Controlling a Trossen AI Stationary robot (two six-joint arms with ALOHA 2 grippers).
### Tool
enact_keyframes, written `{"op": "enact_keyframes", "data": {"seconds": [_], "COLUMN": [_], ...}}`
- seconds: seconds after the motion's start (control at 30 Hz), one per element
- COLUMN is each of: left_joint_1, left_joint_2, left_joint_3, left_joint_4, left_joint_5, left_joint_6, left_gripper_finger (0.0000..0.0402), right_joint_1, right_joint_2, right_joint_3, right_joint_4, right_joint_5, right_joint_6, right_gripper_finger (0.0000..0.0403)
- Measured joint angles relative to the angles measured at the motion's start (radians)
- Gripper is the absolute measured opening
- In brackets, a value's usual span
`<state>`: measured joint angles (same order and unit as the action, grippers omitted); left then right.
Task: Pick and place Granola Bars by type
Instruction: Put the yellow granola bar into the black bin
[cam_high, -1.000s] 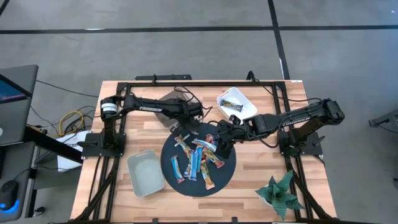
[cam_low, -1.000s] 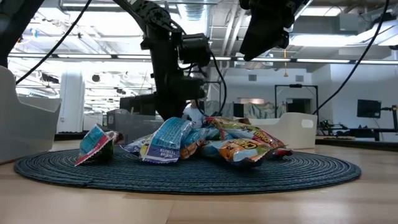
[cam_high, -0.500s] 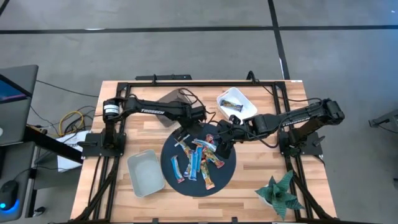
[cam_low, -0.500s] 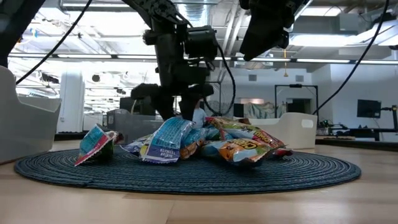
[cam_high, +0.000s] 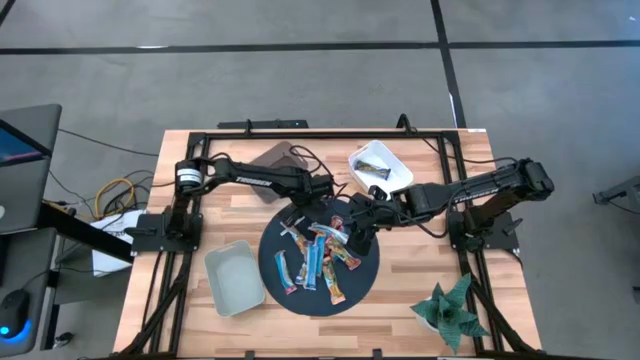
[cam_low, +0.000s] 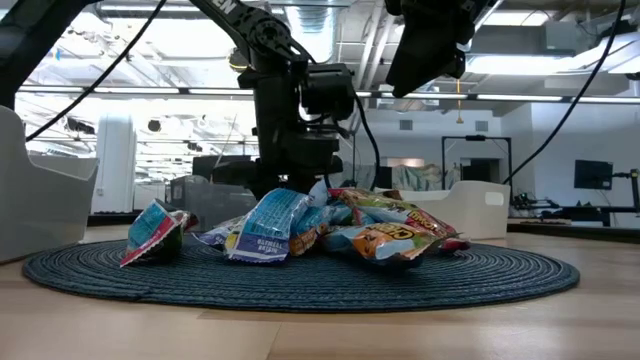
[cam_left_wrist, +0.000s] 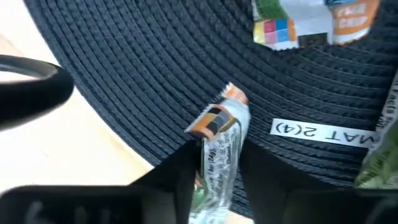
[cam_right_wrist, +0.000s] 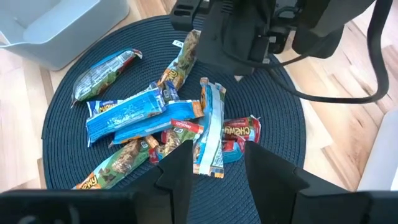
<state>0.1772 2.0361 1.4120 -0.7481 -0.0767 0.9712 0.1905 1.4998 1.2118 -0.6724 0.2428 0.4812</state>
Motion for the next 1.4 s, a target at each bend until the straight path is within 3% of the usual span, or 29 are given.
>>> {"op": "enact_keyframes", "data": {"seconds": [0.17, 0.47, 0.63, 0.87, 1.07, 1.23, 1.4], "left_joint_1": [0.0, 0.0, -0.008, -0.01, -0.01, -0.004, 0.041], "left_joint_2": [0.0, 0.0, 0.0, 0.0, 0.0, -0.001, -0.001], "left_joint_3": [0.0, 0.0, 0.046, 0.2, 0.408, 0.565, 0.625], "left_joint_4": [0.0, 0.001, -0.04, -0.125, -0.236, -0.372, -0.477], "left_joint_5": [-0.013, -0.022, -0.041, -0.025, -0.03, -0.065, -0.069], "left_joint_6": [-0.029, -0.033, -0.037, -0.077, -0.128, -0.132, -0.216], "left_gripper_finger": [0.0039, 0.0073, 0.0051, 0.0034, 0.0047, 0.0034, 0.0037], "right_joint_1": [0.0, 0.0, -0.001, -0.001, -0.001, -0.001, -0.001], "right_joint_2": [0.0, 0.0, 0.0, 0.0, 0.0, 0.0, 0.0], "right_joint_3": [0.0, 0.0, 0.0, 0.0, 0.0, 0.0, 0.0], "right_joint_4": [0.0, 0.0, 0.0, 0.0, -0.001, -0.001, -0.001], "right_joint_5": [0.0, 0.0, 0.001, 0.002, 0.002, 0.002, 0.002], "right_joint_6": [0.0, 0.0, -0.001, -0.002, -0.002, -0.004, -0.01], "right_gripper_finger": [0.0134, 0.0134, 0.0134, 0.0134, 0.0134, 0.0134, 0.0134]}}
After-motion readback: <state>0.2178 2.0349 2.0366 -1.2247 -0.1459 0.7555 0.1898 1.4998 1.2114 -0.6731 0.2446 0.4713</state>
